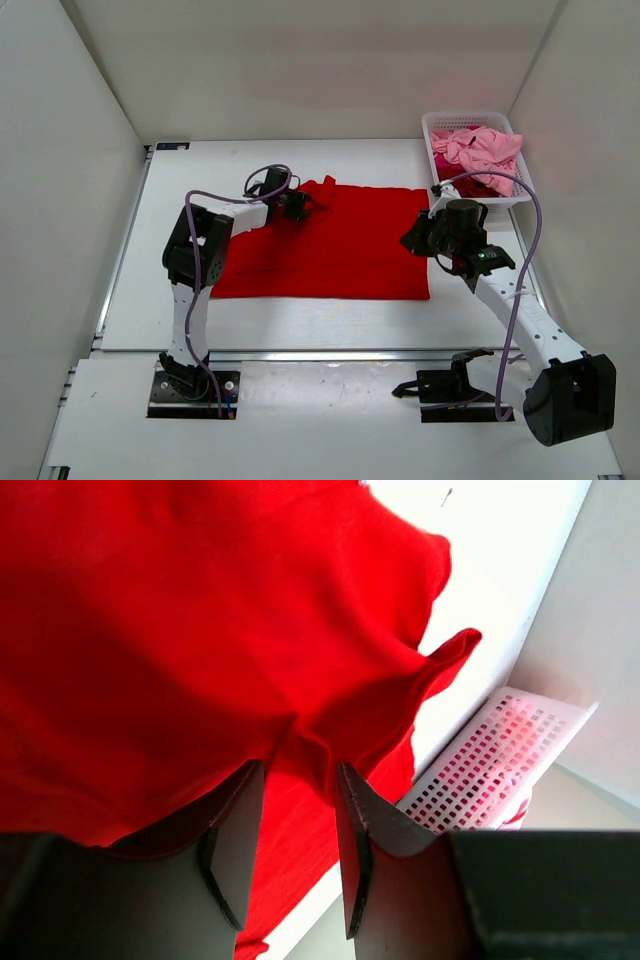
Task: Fold and stack the t-shirts
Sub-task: Pick up the 1/3-folded T-shirt from the center of the board.
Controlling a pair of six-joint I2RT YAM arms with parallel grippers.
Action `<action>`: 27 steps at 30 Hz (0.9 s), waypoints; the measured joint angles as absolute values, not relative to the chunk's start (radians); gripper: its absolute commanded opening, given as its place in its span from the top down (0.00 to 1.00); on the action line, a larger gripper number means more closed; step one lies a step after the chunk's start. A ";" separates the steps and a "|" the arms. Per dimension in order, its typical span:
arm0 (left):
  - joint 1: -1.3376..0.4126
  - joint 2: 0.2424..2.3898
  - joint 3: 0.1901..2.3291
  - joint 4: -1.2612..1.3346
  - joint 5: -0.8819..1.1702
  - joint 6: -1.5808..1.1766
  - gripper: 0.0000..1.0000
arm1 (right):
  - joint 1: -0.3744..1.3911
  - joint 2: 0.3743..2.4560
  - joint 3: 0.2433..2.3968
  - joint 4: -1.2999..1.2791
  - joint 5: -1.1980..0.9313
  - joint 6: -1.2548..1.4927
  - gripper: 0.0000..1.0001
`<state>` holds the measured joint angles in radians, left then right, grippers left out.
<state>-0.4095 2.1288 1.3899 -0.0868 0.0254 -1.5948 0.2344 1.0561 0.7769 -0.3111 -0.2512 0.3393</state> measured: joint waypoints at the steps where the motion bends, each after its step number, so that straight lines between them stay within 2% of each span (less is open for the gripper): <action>1: -0.410 2.133 1.396 -0.090 0.025 -1.595 0.55 | 0.234 1.056 0.777 -0.312 -0.251 0.339 0.99; 11: -0.410 2.193 1.446 -0.092 0.023 -1.606 0.57 | 0.245 1.056 0.777 -0.314 -0.249 0.337 1.00; 17: -0.414 2.199 1.446 -0.078 0.022 -1.622 0.75 | 0.234 1.053 0.777 -0.314 -0.252 0.336 1.00; 19: -0.414 2.202 1.447 -0.075 0.023 -1.623 0.88 | 0.234 1.053 0.777 -0.314 -0.251 0.336 1.00; 22: -0.415 2.203 1.453 -0.076 0.022 -1.623 0.98 | 0.233 1.053 0.775 -0.313 -0.251 0.336 0.96; 27: -0.416 2.203 1.509 -0.091 0.018 -1.584 1.00 | 0.182 1.067 0.772 -0.308 -0.243 0.334 0.84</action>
